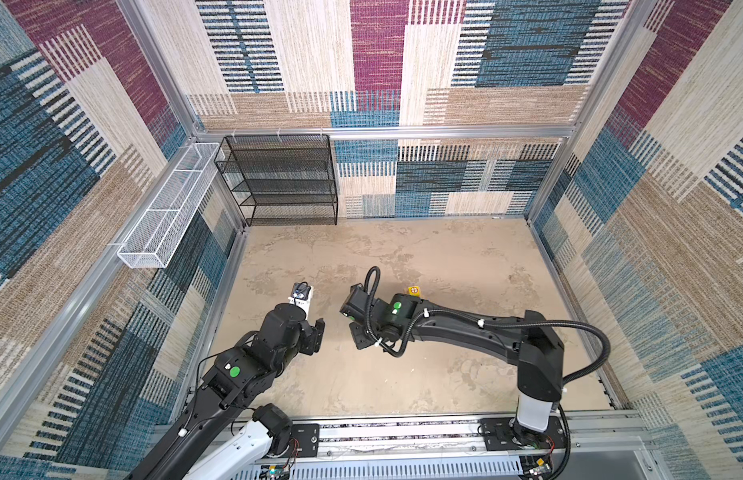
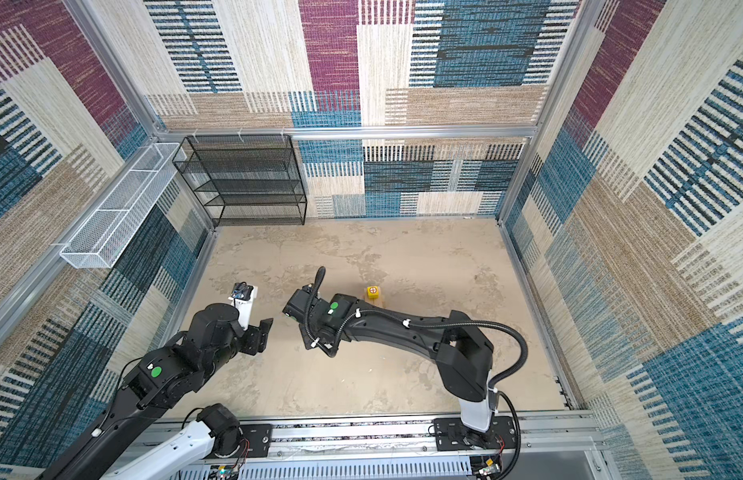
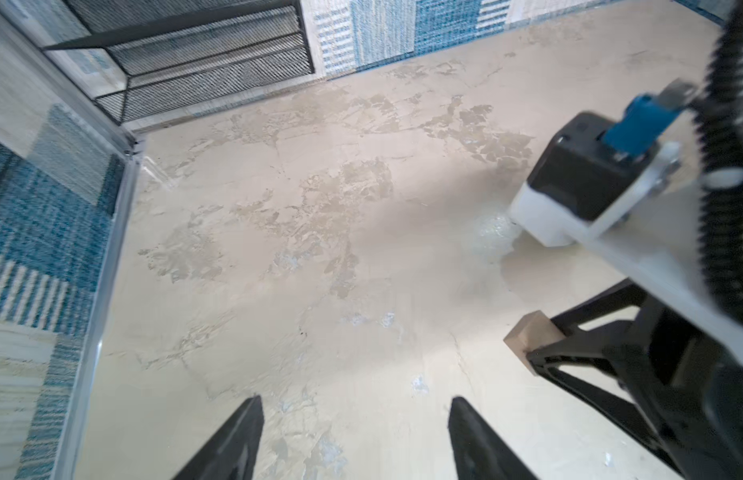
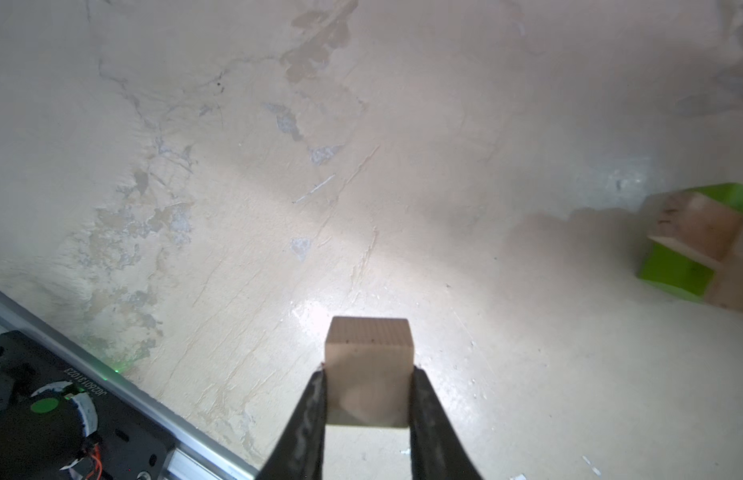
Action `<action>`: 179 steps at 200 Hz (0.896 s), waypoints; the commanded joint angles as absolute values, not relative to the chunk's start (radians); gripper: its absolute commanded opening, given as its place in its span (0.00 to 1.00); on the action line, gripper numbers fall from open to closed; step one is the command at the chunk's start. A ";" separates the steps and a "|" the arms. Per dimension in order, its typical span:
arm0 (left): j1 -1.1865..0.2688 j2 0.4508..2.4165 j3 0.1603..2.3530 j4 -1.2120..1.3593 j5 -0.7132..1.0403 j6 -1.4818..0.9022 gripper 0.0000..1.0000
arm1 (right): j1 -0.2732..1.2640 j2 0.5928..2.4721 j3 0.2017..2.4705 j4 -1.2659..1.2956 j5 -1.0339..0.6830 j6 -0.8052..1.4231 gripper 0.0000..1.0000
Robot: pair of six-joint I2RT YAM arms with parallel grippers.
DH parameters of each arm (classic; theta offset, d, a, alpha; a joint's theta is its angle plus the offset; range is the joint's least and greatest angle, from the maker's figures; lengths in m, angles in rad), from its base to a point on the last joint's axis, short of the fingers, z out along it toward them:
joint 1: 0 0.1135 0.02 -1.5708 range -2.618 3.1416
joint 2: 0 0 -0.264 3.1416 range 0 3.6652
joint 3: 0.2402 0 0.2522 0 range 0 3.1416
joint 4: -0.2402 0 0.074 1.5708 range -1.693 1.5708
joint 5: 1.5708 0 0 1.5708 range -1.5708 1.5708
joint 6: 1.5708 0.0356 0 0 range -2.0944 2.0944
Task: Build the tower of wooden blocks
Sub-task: 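Move the held cube over the stack's near side while the left arm reaches forward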
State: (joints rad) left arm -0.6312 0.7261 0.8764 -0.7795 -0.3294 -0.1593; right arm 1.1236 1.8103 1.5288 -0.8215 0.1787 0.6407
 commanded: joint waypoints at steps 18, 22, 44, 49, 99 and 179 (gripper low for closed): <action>-0.631 0.833 0.902 -0.655 0.013 -0.279 0.74 | 1.111 1.663 1.443 -0.851 0.265 0.749 0.00; -0.632 0.847 0.901 -0.639 0.043 -0.296 0.74 | 1.106 1.648 1.435 -0.857 0.267 0.756 0.00; -0.650 0.920 0.894 -0.534 0.183 -0.383 0.74 | 1.077 1.576 1.385 -0.892 0.272 0.786 0.00; -0.657 0.931 0.890 -0.511 0.198 -0.400 0.74 | 1.067 1.559 1.371 -0.896 0.270 0.790 0.00; -0.713 1.015 0.842 -0.315 0.247 -0.518 0.74 | 0.943 1.421 1.254 -0.882 0.218 0.767 0.00; -0.778 1.151 0.874 -0.238 0.205 -0.580 0.76 | 0.857 1.510 1.308 -0.905 0.229 0.663 0.00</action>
